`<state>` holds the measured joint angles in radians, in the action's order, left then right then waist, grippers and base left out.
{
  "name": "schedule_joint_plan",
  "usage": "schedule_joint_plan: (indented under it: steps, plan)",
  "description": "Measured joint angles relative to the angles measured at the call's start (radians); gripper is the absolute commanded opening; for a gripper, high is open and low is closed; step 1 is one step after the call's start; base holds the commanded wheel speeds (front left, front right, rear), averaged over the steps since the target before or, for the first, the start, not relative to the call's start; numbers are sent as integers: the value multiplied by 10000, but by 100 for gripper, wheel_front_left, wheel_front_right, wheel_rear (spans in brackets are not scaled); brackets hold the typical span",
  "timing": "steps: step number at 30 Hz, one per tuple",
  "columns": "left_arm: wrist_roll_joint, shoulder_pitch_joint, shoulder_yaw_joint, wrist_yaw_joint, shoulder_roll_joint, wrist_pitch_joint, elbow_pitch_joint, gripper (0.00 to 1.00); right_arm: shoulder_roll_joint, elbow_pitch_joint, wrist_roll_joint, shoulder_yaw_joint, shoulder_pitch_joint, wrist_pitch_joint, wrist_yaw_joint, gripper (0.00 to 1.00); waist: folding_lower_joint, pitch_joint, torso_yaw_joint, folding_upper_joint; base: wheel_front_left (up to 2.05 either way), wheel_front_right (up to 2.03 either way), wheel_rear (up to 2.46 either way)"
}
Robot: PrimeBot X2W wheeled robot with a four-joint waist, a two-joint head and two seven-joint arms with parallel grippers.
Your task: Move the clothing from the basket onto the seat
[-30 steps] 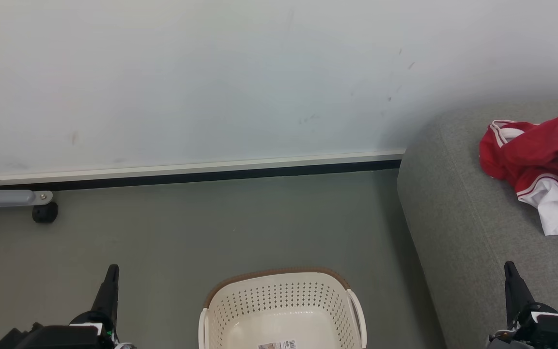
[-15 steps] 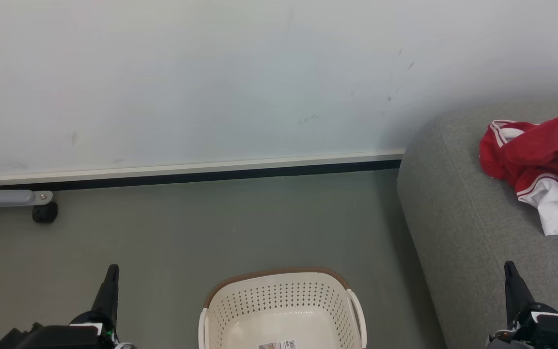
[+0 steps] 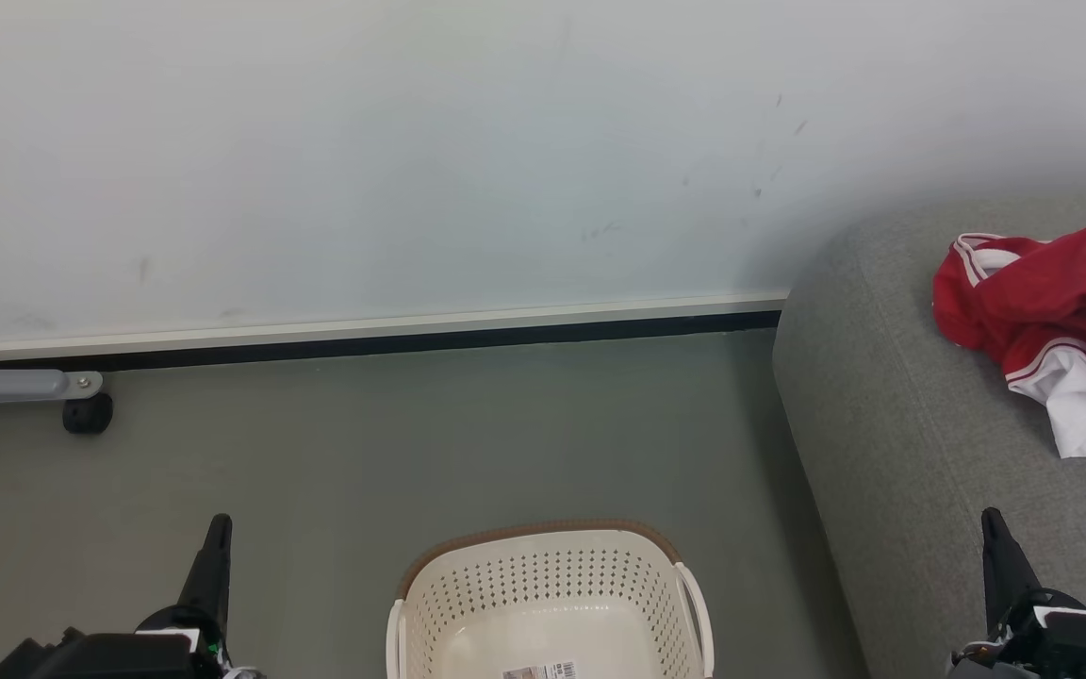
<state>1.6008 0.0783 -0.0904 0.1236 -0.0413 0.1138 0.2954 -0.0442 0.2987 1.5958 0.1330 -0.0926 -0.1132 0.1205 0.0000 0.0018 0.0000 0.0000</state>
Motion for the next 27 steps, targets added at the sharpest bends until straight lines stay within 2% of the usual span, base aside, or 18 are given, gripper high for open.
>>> schedule_joint_plan:
  steps: [27]
  plan:
    - [0, 0, 0, 0, 2, 0, 0, 0, 0, -4, 0, -2, 0, 0, 0, 0, 0, 1, 0, 0, 0, 0, 0]
